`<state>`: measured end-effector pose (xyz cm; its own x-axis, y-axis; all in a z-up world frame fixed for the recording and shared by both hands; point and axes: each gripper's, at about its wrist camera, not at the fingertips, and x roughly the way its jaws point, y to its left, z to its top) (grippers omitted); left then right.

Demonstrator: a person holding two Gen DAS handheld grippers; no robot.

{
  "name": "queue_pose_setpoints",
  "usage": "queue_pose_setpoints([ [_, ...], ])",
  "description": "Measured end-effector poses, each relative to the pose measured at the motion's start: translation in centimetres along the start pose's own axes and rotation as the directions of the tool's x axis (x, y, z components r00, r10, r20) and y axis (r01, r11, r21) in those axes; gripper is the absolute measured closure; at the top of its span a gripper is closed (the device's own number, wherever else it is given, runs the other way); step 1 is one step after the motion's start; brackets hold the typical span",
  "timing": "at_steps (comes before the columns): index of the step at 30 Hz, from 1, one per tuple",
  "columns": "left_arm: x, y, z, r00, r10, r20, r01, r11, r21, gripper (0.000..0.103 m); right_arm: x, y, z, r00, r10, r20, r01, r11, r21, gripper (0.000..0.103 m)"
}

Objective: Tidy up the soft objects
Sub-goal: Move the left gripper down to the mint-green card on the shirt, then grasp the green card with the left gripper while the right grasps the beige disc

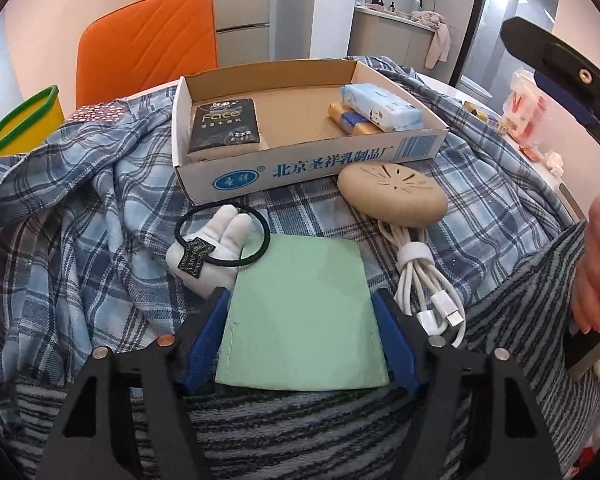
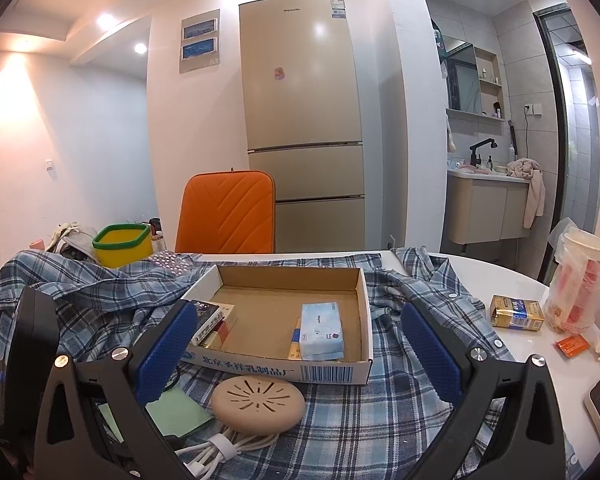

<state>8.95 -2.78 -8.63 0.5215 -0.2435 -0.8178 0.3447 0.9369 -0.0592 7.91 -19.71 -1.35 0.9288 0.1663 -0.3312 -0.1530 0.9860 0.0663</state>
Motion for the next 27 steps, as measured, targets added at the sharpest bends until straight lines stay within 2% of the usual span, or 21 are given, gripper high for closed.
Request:
queue_pose_setpoints([
  [3,-0.7,0.0,-0.1,0.999,-0.01,0.036,0.01,1.0,-0.004,0.034,0.1,-0.2,-0.2,1.0,-0.002,-0.006,0.002,1.0,0.007,0.0],
  [6,-2.2,0.4,-0.2,0.993,0.001,0.118,0.001,1.0,-0.024,0.034,0.3,-0.3,-0.2,1.0,0.0,-0.012,0.0,1.0,0.011,0.0],
  [8,-4.0,0.8,-0.4,0.973,0.015,0.228,-0.004,0.999,-0.047,0.034,0.5,-0.2,-0.1,1.0,0.0,-0.02,0.0,1.0,0.014,0.0],
  [11,-6.3,0.7,-0.8,0.93,0.08,0.36,-0.059,0.996,-0.069,0.034,0.6,-0.2,-0.1,1.0,0.006,-0.028,-0.005,1.0,0.015,0.0],
  [14,-7.2,1.0,-1.0,0.903,0.099,0.417,-0.067,0.994,-0.091,0.034,0.9,0.2,-0.1,0.999,0.017,-0.042,-0.017,1.0,0.001,0.0],
  [19,-8.2,2.3,-1.2,0.866,0.168,0.471,-0.093,0.98,-0.178,0.034,2.6,1.0,-0.5,0.989,0.045,-0.138,-0.05,0.998,-0.033,0.0],
  [21,-7.9,2.7,-1.1,0.864,0.2,0.463,-0.116,0.972,-0.202,0.034,3.2,1.3,-0.8,0.985,0.049,-0.168,-0.057,0.997,-0.044,0.0],
  [23,-7.1,2.6,-0.9,0.873,0.232,0.428,-0.155,0.966,-0.208,0.034,4.0,1.7,-1.1,0.973,0.073,-0.218,-0.087,0.995,-0.056,0.0],
  [24,-6.8,2.6,-0.7,0.882,0.223,0.415,-0.15,0.968,-0.202,0.034,4.5,1.9,-1.3,0.967,0.079,-0.243,-0.097,0.993,-0.061,0.0],
  [27,-6.6,2.6,-0.7,0.888,0.219,0.405,-0.148,0.969,-0.199,0.034,6.6,2.2,-2.2,0.925,0.106,-0.365,-0.136,0.989,-0.055,0.0],
])
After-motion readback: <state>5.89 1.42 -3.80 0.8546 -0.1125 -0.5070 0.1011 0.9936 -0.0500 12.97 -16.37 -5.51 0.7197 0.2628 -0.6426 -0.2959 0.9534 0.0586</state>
